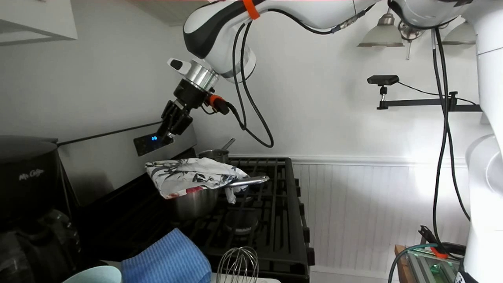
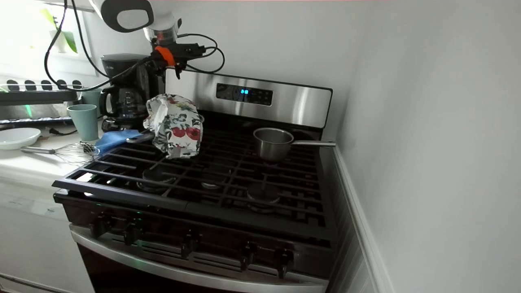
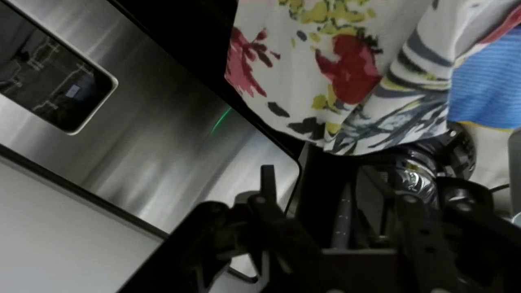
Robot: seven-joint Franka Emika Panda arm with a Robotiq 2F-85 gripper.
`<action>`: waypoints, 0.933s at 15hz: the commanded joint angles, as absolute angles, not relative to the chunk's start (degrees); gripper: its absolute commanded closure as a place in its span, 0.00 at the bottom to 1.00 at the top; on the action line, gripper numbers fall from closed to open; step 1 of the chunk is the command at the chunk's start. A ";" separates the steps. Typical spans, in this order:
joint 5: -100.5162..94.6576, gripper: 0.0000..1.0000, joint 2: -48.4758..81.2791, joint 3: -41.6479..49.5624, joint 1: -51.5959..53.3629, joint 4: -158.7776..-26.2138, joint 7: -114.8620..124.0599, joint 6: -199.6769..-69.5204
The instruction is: Move the pot's lid to the stove using the tea towel
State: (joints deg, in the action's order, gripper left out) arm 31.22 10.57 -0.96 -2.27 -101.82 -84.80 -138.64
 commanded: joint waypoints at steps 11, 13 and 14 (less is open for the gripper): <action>2.89 0.00 6.78 0.68 -2.13 -103.00 -52.68 -125.69; 4.36 0.00 7.24 0.46 -2.32 -102.50 -51.31 -122.99; 5.00 0.00 7.49 0.38 -2.42 -102.47 -50.88 -122.42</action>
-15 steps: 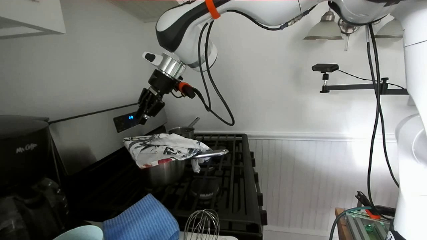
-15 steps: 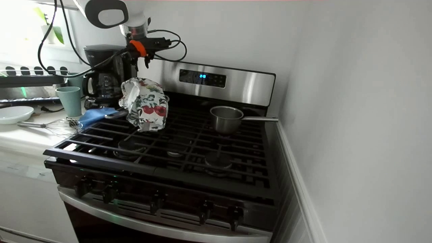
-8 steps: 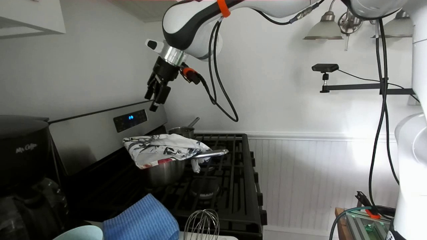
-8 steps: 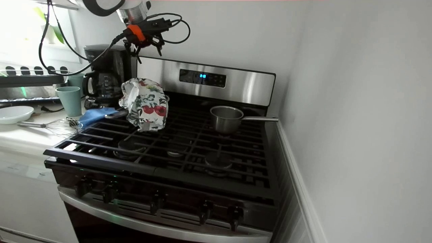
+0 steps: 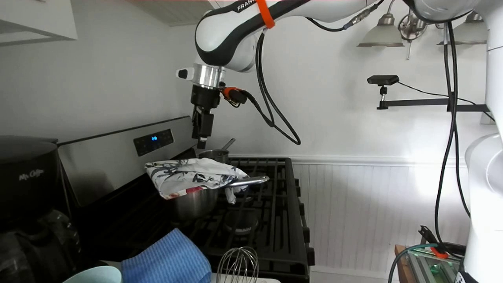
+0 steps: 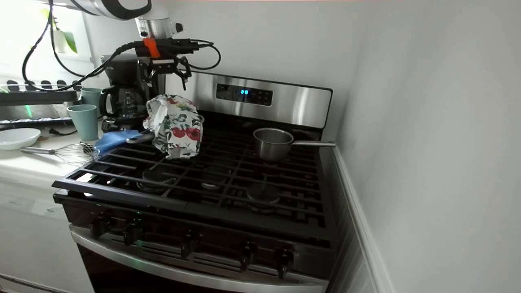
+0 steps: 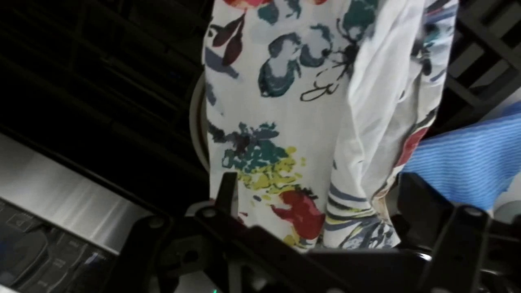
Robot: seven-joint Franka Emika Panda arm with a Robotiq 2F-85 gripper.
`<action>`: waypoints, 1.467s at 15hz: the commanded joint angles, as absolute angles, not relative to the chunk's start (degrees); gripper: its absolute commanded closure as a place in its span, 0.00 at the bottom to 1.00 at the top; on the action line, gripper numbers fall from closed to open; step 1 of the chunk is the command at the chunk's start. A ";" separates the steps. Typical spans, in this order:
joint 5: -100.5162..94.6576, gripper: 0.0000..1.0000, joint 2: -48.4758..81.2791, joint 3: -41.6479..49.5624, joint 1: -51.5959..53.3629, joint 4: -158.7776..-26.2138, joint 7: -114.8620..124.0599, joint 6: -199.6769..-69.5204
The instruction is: Move the pot's lid to the stove using the tea towel
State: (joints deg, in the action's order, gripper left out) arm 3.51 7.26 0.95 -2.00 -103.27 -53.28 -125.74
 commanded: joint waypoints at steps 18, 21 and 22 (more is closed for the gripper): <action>16.33 0.21 13.61 -2.84 -4.05 -105.96 -54.55 -136.36; 16.63 0.52 13.69 -2.92 -4.72 -105.96 -55.53 -137.46; 16.60 0.58 13.66 -2.95 -4.90 -105.98 -55.71 -137.51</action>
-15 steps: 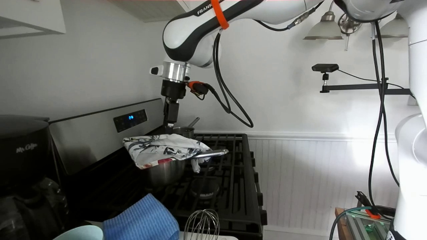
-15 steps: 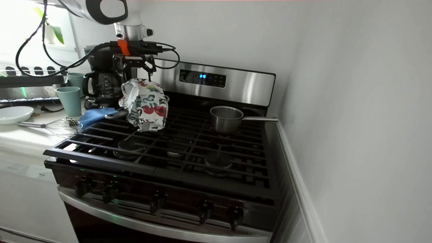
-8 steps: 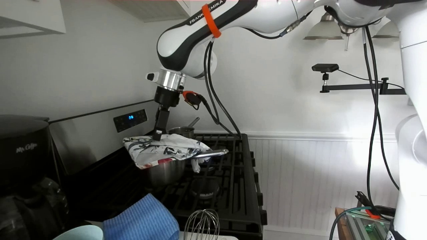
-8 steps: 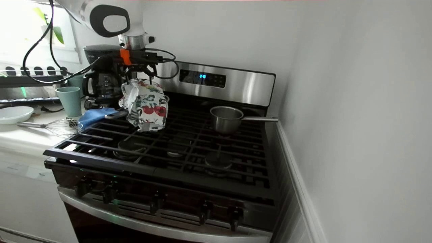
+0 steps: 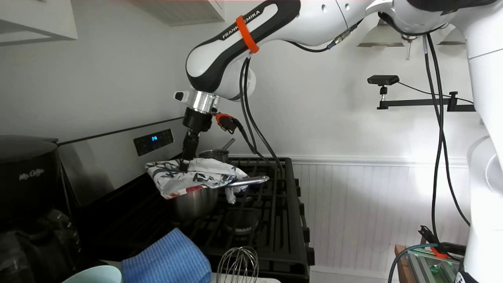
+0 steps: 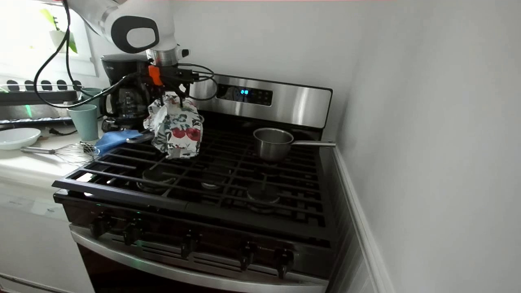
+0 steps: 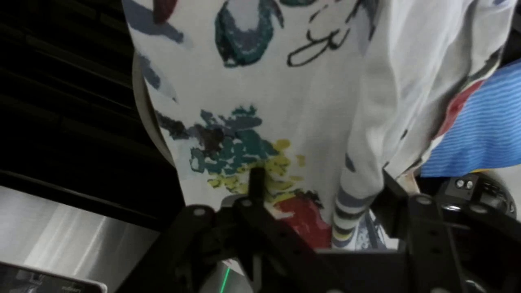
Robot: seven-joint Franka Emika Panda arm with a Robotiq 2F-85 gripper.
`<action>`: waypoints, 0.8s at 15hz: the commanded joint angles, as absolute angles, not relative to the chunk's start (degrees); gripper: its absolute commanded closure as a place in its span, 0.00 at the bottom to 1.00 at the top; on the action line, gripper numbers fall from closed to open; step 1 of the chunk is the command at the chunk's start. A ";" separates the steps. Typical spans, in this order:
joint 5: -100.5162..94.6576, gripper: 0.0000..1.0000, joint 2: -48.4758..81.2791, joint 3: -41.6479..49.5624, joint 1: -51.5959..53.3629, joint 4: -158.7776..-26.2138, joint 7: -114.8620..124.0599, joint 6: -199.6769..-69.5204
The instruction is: Move the pot's lid to the stove using the tea towel
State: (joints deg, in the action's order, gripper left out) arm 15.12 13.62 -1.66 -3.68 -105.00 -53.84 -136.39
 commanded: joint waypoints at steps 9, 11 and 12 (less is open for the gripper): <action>15.46 0.07 13.46 -3.10 -5.09 -107.67 -54.92 -136.61; 15.34 0.46 13.51 -3.13 -5.11 -107.72 -54.91 -136.34; 15.42 0.47 13.43 -3.14 -5.15 -107.63 -54.92 -136.25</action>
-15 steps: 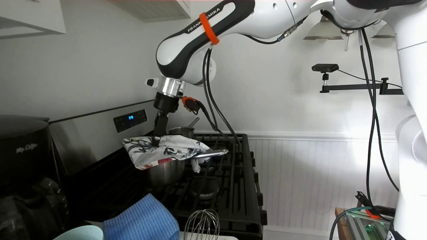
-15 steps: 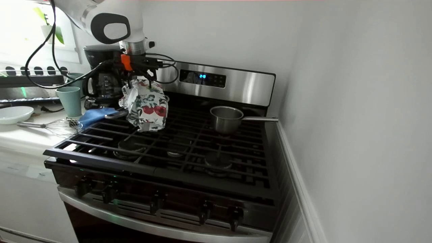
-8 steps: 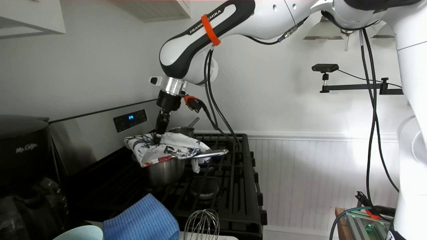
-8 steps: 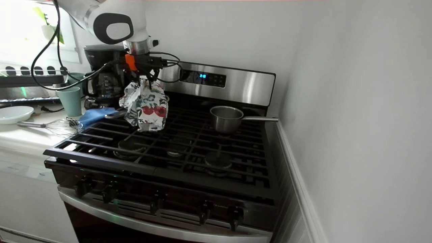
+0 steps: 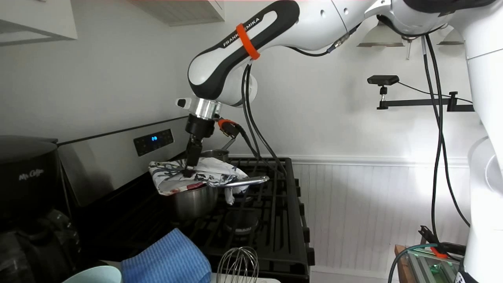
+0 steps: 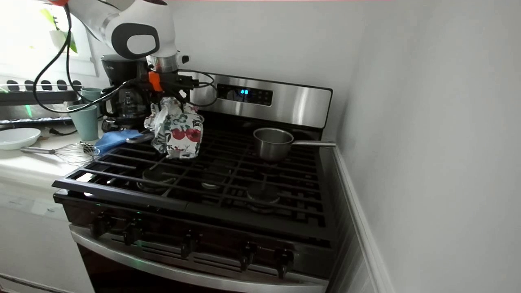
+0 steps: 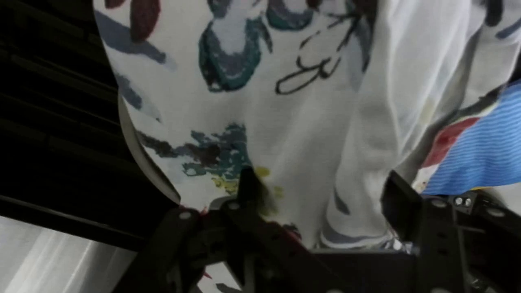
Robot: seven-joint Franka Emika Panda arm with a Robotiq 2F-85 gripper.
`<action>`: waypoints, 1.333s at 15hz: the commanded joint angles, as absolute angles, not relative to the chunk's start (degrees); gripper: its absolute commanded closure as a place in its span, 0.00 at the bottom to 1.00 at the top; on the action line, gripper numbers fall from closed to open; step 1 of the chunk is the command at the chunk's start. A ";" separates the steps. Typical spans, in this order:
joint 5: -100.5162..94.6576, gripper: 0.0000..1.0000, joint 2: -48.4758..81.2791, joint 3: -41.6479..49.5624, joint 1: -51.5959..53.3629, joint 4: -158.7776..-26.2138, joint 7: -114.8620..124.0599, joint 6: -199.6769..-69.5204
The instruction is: Move the pot's lid to the stove using the tea towel
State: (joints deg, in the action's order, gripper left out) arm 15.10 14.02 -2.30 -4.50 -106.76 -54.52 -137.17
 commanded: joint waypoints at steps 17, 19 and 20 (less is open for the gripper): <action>15.09 0.97 11.94 -3.81 -5.25 -106.52 -55.44 -136.02; 14.71 0.97 11.83 -3.88 -5.15 -106.48 -55.69 -136.24; 14.50 0.97 11.69 -3.88 -5.12 -106.40 -55.85 -136.34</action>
State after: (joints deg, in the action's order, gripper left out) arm 15.02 13.15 -3.57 -5.01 -106.36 -54.77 -137.08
